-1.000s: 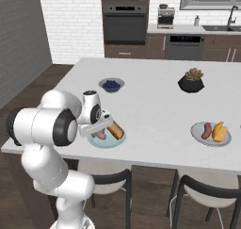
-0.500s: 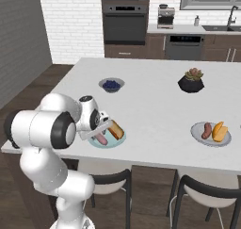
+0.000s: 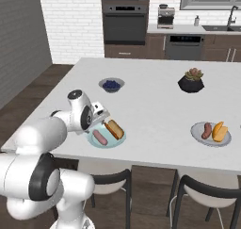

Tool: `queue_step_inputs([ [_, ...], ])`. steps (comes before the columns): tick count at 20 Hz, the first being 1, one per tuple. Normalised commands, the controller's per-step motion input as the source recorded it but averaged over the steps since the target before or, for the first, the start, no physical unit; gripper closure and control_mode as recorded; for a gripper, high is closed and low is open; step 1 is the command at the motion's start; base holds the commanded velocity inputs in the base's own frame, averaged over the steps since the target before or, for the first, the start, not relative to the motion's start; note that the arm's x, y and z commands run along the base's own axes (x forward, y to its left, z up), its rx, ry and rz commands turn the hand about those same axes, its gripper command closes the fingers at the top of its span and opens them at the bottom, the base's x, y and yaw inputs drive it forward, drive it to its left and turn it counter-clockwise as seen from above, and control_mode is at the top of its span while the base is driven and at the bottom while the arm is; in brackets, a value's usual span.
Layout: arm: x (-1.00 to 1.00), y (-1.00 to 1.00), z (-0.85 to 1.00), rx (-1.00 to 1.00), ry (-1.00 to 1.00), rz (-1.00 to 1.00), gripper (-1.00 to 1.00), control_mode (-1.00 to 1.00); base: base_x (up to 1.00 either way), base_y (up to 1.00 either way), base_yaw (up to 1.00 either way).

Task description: Place one bun and one sausage from the bowl on each plate.

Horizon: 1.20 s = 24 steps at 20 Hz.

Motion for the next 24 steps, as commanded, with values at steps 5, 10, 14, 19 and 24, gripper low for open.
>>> queue_step_inputs([
  [5, -0.58, 0.05, 1.0, 0.01, 0.02, -0.09, -1.0, -1.0, 0.0, 0.0, 0.0],
  [10, -0.63, 0.16, 1.0, 0.04, 0.14, -0.09, -1.0, -1.0, 0.0, 0.0, 0.0],
  [14, -0.72, 0.46, 1.0, 0.05, 0.25, -0.07, -1.0, -1.0, 0.0, 0.0, 0.0],
  [19, -0.78, 0.73, 0.69, 0.04, 0.29, -0.02, -1.0, -1.0, 0.0, 0.0, 0.0],
  [24, -0.89, 0.8, 0.15, 0.0, 0.21, 0.0, -1.0, -1.0, 0.0, 0.0, 0.0],
])
